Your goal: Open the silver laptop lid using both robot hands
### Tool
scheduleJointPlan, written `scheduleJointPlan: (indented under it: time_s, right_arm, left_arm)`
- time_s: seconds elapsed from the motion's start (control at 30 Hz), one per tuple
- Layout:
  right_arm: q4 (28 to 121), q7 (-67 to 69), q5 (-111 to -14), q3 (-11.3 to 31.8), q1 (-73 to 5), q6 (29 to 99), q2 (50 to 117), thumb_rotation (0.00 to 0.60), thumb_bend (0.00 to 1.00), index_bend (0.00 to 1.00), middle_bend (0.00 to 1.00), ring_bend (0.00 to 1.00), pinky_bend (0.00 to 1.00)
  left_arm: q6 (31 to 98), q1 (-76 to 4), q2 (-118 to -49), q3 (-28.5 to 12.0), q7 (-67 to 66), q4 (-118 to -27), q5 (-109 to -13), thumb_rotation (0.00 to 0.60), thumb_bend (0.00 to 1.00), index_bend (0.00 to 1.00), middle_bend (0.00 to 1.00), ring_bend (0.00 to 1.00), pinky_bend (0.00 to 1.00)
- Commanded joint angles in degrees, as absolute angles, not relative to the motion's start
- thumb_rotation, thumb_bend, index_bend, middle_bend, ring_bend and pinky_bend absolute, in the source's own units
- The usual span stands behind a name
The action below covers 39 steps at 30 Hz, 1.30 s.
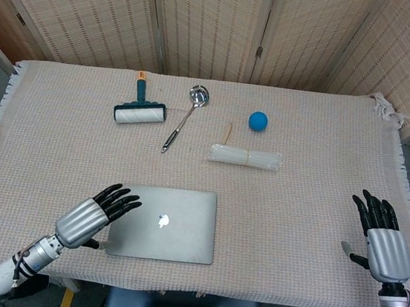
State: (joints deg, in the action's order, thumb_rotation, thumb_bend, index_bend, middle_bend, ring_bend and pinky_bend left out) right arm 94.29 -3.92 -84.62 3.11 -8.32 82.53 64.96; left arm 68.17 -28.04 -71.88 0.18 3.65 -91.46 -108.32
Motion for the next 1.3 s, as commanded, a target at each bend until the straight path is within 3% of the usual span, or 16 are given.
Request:
scheduleJointPlan:
  time_s: [0.03,0.63,1.3]
  right_arm:
    - [94.0,-3.8,-84.5,3.2,-8.5,82.1,65.2,0.6,0.27,0.0,0.0,0.01,0.0]
    - [91.9,-2.3,-84.5,3.2,-8.6,80.7,66.3,0.6,0.27,0.0,0.0,0.01,0.0]
    - [90.6,-1.4,-83.6,3.6,-8.7,79.6,66.9,0.6,0.27,0.0,0.0,0.01,0.0]
  left_arm:
    - [65.8,-30.7,-74.0,0.8,3.6,-92.6,-109.8,0.6,0.15,0.08,0.13,0.05,0.0]
    - [56.8,-36.1,-90.5,0.5,-8.5,-87.2,-104.7,0.6,0.16,0.07,0.13,0.05,0.0]
    - [53.0,-36.7,-95.4,0.0,-15.5,-83.4,-94.1,0.6,0.15,0.03,0.13,0.02,0.0]
